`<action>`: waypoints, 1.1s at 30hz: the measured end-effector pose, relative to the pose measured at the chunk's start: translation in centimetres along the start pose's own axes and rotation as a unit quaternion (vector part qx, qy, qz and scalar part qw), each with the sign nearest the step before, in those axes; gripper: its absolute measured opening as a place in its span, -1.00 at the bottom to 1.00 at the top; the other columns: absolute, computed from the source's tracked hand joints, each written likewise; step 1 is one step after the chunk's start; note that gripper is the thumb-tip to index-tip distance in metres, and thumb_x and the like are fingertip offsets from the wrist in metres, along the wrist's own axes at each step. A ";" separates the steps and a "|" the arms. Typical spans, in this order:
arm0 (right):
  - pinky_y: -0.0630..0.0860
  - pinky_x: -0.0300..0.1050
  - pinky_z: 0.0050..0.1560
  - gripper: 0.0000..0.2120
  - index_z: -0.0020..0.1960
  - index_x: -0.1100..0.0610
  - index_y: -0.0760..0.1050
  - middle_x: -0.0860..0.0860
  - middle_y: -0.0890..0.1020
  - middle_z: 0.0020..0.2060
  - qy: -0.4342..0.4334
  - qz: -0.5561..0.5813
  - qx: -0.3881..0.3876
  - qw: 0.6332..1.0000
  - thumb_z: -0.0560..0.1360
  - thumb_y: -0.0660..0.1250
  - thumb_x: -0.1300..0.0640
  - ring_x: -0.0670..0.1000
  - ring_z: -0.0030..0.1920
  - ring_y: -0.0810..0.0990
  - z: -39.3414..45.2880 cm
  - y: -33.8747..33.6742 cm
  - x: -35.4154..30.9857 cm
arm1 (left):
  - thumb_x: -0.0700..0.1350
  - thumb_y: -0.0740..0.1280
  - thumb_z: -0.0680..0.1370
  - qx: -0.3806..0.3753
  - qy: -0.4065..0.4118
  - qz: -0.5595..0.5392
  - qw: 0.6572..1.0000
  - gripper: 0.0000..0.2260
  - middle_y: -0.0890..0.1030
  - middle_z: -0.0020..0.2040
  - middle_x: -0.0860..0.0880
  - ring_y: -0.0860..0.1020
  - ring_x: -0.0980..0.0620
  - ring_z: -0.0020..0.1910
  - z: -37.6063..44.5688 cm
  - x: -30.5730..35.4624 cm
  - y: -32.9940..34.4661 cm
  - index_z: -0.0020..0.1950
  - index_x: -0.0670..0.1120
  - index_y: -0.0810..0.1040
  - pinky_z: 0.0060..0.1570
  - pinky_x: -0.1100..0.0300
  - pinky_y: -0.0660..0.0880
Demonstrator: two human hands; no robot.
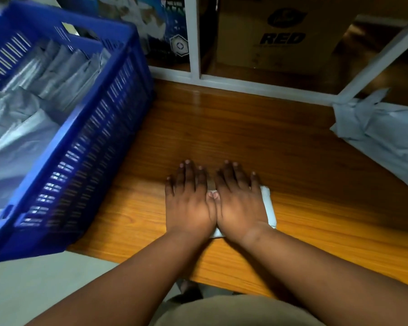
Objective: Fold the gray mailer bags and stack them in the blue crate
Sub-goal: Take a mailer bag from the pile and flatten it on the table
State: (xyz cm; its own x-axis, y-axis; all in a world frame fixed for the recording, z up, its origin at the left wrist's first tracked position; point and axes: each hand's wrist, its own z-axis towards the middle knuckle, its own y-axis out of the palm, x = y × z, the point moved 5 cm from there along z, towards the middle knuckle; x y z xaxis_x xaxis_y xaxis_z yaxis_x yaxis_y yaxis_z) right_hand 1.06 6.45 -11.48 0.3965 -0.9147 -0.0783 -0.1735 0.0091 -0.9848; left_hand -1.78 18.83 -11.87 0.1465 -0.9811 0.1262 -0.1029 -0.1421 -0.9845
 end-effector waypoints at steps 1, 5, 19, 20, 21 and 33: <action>0.04 0.37 0.62 -0.38 0.70 0.02 0.17 0.11 0.14 0.71 0.001 0.004 -0.004 1.000 0.70 -0.09 -0.18 0.18 0.71 0.06 0.0 -0.1 0.0 | 0.15 -0.04 0.68 0.000 -0.001 -0.001 1.000 -0.36 0.01 0.74 -0.19 -0.02 -0.16 0.72 0.0 0.0 0.0 0.74 -0.06 0.09 0.64 -0.24 -0.03; 0.02 0.34 0.64 -0.38 0.71 0.03 0.17 0.11 0.14 0.71 0.003 0.018 -0.014 1.000 0.71 -0.09 -0.17 0.17 0.71 0.04 -0.4 -0.7 -0.1 | 0.15 -0.08 0.67 -0.002 -0.008 -0.002 1.000 -0.36 0.00 0.74 -0.18 -0.02 -0.15 0.72 -0.3 0.2 -0.5 0.74 -0.05 0.08 0.65 -0.22 -0.03; -0.13 0.40 0.64 -0.28 0.72 -0.06 0.08 0.07 0.15 0.71 -0.035 0.023 -0.023 0.999 0.59 -0.25 -0.18 0.14 0.72 0.01 -2.1 -2.3 4.8 | 0.08 0.10 0.67 0.007 0.087 -0.037 0.995 -0.43 0.36 0.64 -0.15 0.25 -0.17 0.65 -1.0 6.0 -1.9 0.65 -0.11 0.34 0.62 -0.18 0.19; -0.12 0.37 0.65 -0.30 0.72 -0.07 0.08 0.05 0.13 0.72 -0.031 0.033 -0.024 0.999 0.60 -0.23 -0.18 0.12 0.72 -0.01 -2.1 -1.8 5.2 | 0.07 0.12 0.67 0.009 0.090 -0.033 0.995 -0.45 0.37 0.63 -0.15 0.26 -0.17 0.65 -0.9 6.1 -1.4 0.64 -0.11 0.36 0.61 -0.19 0.19; -0.10 0.34 0.66 -0.32 0.72 -0.08 0.09 0.03 0.12 0.72 -0.027 0.041 -0.023 0.999 0.62 -0.19 -0.18 0.11 0.72 -0.03 -2.0 -1.5 5.5 | 0.06 0.13 0.68 0.014 0.092 -0.029 0.995 -0.46 0.36 0.64 -0.15 0.26 -0.16 0.65 -0.9 6.1 -1.1 0.64 -0.10 0.36 0.61 -0.20 0.19; 0.08 0.28 0.65 -0.37 0.68 0.00 0.26 0.09 0.22 0.69 -0.039 0.048 0.014 0.998 0.66 -0.01 -0.17 0.16 0.70 0.11 -1.4 -0.8 5.7 | 0.07 0.10 0.71 0.017 0.099 -0.008 0.995 -0.45 0.26 0.68 -0.18 0.16 -0.17 0.68 -0.6 6.5 -0.6 0.68 -0.11 0.25 0.61 -0.20 0.13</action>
State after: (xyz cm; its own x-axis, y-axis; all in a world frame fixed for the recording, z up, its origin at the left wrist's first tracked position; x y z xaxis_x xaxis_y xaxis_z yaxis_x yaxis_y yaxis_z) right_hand 2.22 0.71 -10.96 0.4486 -0.8747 -0.1834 -0.1898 0.1073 -0.9759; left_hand -1.36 12.46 -10.40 -0.0484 -0.9860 0.1596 -0.0683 -0.1561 -0.9854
